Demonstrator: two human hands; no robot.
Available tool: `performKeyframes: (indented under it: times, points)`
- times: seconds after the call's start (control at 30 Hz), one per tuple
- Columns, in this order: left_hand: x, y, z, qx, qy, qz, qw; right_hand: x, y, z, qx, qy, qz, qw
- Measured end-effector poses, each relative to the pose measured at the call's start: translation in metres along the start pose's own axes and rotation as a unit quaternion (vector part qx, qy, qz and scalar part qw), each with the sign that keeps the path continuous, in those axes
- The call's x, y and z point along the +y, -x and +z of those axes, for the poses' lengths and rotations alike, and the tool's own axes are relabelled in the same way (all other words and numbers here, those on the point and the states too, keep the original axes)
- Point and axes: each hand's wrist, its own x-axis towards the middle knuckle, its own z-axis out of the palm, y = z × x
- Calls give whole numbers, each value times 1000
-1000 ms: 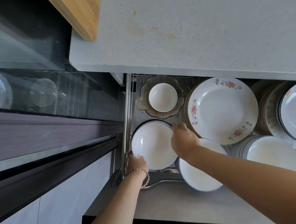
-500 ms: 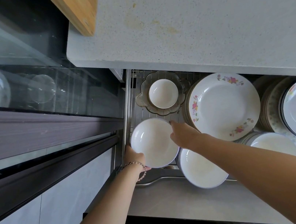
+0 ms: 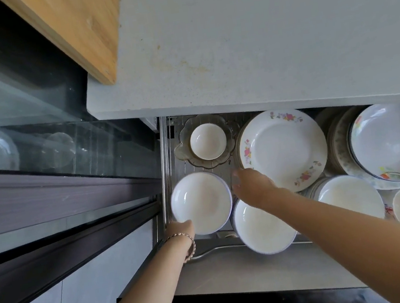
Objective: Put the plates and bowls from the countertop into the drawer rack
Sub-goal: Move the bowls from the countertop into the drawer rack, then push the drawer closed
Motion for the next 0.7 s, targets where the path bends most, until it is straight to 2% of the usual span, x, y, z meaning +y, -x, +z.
performKeyframes:
  times: [0.03, 0.17, 0.27, 0.33, 0.43, 0.57, 0.7]
  points:
    - [-1, 7, -1, 7, -25, 14, 1000, 8, 9, -4, 15, -1, 3, 1000]
    - [1, 35, 1, 7, -122, 117, 986, 53, 57, -20, 45, -121, 54, 990]
    - [6, 65, 17, -46, -94, 164, 981, 97, 97, -21, 74, -162, 68, 982]
    - [6, 92, 31, -53, -74, 197, 976, 130, 123, -16, 98, -181, 76, 976]
    - [-4, 138, 59, -59, -53, 232, 969, 180, 160, -7, 92, -204, 94, 970]
    - [-36, 193, 107, -107, 40, 180, 977, 244, 211, 8, 110, -285, 98, 947]
    - [-63, 223, 142, -119, 129, 146, 974, 298, 241, 21, 127, -332, 141, 924]
